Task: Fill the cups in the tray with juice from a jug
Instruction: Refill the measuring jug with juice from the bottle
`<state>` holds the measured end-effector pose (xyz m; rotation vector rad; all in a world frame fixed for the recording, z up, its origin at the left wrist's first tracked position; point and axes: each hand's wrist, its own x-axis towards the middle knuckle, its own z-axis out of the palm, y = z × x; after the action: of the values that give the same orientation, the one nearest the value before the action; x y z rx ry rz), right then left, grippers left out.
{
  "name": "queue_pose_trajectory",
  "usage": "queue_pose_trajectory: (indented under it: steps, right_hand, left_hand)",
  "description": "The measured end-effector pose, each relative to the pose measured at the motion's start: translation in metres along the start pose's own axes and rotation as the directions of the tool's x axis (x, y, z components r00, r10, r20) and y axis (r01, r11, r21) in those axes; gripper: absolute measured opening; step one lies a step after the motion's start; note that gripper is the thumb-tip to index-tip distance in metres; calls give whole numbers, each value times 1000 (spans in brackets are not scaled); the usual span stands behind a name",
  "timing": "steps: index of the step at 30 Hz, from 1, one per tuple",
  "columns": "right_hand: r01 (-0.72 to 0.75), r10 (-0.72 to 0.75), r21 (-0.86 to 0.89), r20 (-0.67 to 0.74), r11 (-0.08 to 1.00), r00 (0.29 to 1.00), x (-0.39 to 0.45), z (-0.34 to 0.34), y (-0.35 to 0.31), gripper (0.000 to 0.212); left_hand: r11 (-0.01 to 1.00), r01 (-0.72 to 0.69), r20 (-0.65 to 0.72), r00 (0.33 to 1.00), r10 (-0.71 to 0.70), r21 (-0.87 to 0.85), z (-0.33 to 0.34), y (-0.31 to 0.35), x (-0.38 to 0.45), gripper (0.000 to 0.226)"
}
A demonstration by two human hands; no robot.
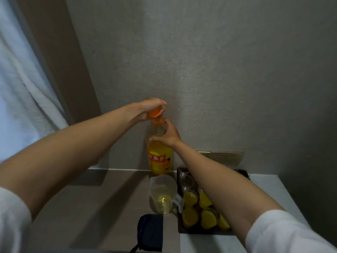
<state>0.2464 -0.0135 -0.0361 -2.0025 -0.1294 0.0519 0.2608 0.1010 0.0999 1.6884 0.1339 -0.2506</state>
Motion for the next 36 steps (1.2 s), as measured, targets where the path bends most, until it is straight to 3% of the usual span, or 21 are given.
queue_pose_trajectory:
  steps: [3, 7, 13, 21, 29, 32, 36]
  right_hand:
    - [45, -45, 50, -8, 998, 999, -2, -11, -18, 137]
    - [62, -63, 102, 8, 993, 998, -28, -31, -26, 153]
    - [105, -121, 139, 108, 985, 987, -72, -52, 5, 151]
    - [323, -301, 245, -122, 914, 946, -138, -71, 13, 144]
    - [378, -370, -14, -237, 926, 898, -173, -101, 33, 119]
    - [383, -401, -122, -197, 916, 895, -184, -119, 41, 116]
    - [391, -414, -191, -99, 900, 905, -193, -144, 52, 116]
  left_hand:
    - [999, -42, -21, 999, 42, -7, 5, 30, -31, 30]
    - [990, -133, 101, 987, 127, 51, 16, 64, -70, 31]
    - [970, -212, 90, 975, 202, 116, 25, 105, -115, 28]
    - [976, -190, 163, 971, 172, 103, 62, 129, -157, 30]
    - [983, -105, 77, 993, 94, 151, 79, 119, -193, 29]
    - [988, -62, 45, 997, 56, 143, 78, 105, -199, 28]
    - [998, 52, -36, 998, -50, 45, 74, 84, -199, 5]
